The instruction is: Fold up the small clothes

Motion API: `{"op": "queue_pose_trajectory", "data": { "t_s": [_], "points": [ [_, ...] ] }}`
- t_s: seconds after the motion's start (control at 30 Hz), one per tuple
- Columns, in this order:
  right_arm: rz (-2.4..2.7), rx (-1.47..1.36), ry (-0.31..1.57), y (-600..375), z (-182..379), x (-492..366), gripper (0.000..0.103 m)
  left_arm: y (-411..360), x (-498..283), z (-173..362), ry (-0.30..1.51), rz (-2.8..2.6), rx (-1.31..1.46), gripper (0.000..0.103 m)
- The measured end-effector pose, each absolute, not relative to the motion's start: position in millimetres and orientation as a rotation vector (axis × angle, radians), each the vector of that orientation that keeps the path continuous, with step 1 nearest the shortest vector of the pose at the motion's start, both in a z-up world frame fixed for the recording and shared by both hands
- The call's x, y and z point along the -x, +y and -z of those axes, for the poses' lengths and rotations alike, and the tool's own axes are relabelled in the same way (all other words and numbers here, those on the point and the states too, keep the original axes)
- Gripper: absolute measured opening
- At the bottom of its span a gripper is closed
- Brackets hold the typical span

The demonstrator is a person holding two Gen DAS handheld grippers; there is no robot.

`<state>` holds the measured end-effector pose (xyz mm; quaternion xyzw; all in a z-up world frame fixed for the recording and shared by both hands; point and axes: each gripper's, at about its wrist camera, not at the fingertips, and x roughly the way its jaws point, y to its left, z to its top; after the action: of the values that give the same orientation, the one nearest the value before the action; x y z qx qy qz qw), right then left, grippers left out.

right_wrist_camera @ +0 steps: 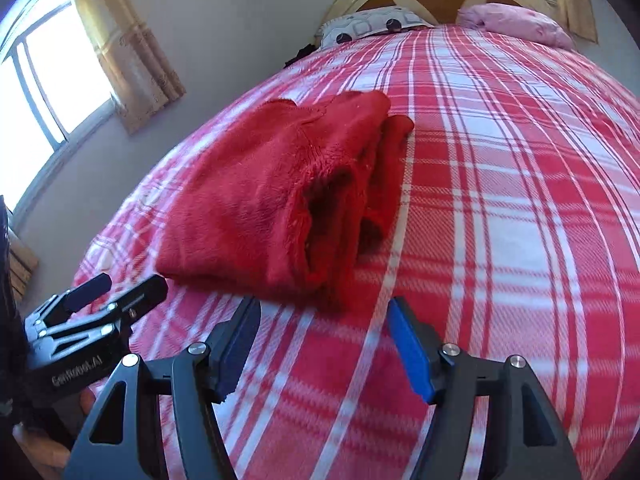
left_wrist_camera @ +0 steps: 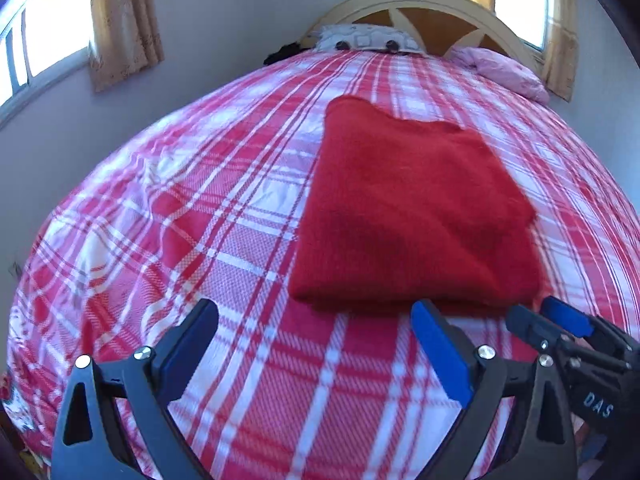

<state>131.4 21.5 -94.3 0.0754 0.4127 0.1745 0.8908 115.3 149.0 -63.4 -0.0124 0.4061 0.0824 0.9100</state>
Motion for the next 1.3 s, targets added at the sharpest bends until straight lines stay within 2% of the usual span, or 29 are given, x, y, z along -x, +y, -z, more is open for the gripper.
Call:
{"op": "queue_pose_trajectory", "data": {
  "t_s": [0.27,0.53,0.63,0.83,1.1,1.3],
  "points": [
    [-0.346,-0.153,0.706,8.6,30.7,-78.3,0.067,124.2,-71.5,16.1,0.721,-0.105,-0.011,0.100],
    [-0.355,-0.287,0.599,-7.1,-45.0,-38.2,0.067,120.5,-48.0,-35.2,0.717,-0.045,0.032,0.103],
    [-0.365,-0.322,0.522,-8.9,-65.4,-22.3,0.073,120.8,-37.0,-49.5,0.675,-0.051,0.019,0.103],
    [-0.276,-0.209,0.376,1.0,-73.5,-0.3,0.075,121.9,-26.5,-57.0,0.580,-0.107,0.005,0.103],
    [-0.220,-0.201,0.365,-5.5,-65.0,0.0,0.075,107.6,-8.3,-66.3,0.441,-0.139,-0.054,0.103],
    [-0.182,-0.166,0.294,-6.8,-70.1,12.7,0.076,107.0,-7.2,-69.5,0.423,-0.150,-0.038,0.103]
  ]
}}
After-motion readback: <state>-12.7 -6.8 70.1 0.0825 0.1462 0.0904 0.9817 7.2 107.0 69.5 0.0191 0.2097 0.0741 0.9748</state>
